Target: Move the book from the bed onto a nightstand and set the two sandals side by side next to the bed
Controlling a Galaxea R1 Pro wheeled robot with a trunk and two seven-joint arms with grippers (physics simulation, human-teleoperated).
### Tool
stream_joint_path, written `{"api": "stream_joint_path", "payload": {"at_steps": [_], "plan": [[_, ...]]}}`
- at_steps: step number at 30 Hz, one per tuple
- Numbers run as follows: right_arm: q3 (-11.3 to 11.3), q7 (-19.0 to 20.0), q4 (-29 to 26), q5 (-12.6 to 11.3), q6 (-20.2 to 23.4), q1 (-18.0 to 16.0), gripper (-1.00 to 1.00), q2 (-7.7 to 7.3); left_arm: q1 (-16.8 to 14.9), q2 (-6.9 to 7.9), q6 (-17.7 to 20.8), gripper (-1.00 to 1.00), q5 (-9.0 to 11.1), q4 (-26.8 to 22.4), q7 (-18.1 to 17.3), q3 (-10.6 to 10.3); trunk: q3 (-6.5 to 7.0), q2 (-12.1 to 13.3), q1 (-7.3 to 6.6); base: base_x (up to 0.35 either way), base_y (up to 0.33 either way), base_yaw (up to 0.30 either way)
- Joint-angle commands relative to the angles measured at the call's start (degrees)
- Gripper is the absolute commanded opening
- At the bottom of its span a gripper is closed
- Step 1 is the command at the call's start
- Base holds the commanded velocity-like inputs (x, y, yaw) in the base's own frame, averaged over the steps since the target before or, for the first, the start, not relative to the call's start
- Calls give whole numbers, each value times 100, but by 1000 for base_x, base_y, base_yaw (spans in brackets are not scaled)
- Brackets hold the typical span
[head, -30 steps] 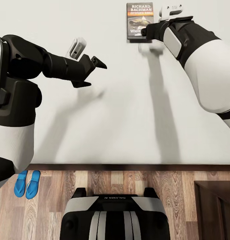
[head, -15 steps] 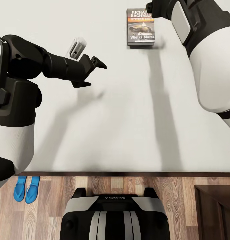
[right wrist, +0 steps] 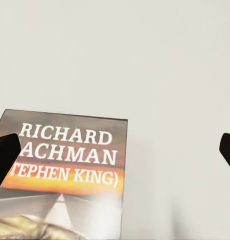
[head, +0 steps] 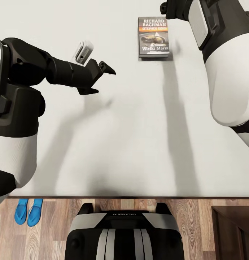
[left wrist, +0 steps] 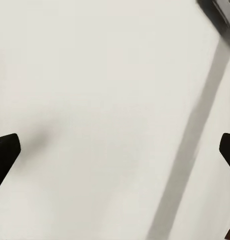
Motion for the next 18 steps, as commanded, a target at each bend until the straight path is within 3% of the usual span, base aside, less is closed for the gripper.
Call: {"api": "stream_joint_path", "payload": {"at_steps": [1,18], "plan": [[-42,22,-18,56,34,17,100,8,-5,3,52,100,21,-3,37,-4,-2,-1,2,161,14,0],[-42,22,-46,61,48,191,100,8,-5,4,49,100,21,-4,43,-1,-2,-1,2,45,4,0]]}}
